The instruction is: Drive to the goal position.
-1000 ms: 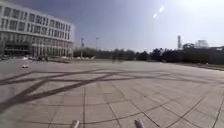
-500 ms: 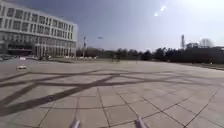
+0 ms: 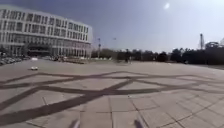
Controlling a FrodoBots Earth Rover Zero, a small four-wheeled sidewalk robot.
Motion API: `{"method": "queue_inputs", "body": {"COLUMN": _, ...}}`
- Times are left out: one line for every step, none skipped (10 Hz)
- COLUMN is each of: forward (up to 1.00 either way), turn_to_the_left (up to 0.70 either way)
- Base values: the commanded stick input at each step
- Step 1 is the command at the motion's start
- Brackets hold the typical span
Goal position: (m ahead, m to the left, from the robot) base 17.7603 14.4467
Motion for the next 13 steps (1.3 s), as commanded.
{"method": "queue_inputs", "body": {"forward": 0.77, "turn_to_the_left": 0.00}}
{"method": "queue_inputs", "body": {"forward": 0.14, "turn_to_the_left": 0.00}}
{"method": "queue_inputs", "body": {"forward": 0.00, "turn_to_the_left": 0.00}}
{"method": "queue_inputs", "body": {"forward": 0.00, "turn_to_the_left": 0.00}}
{"method": "queue_inputs", "body": {"forward": 0.00, "turn_to_the_left": 0.00}}
{"method": "queue_inputs", "body": {"forward": 0.00, "turn_to_the_left": 0.00}}
{"method": "queue_inputs", "body": {"forward": 0.00, "turn_to_the_left": 0.00}}
{"method": "queue_inputs", "body": {"forward": 0.00, "turn_to_the_left": 0.00}}
{"method": "queue_inputs", "body": {"forward": 0.00, "turn_to_the_left": 0.00}}
{"method": "queue_inputs", "body": {"forward": 0.07, "turn_to_the_left": 0.00}}
{"method": "queue_inputs", "body": {"forward": 1.00, "turn_to_the_left": 0.00}}
{"method": "queue_inputs", "body": {"forward": 1.00, "turn_to_the_left": 0.04}}
{"method": "queue_inputs", "body": {"forward": 1.00, "turn_to_the_left": 0.26}}
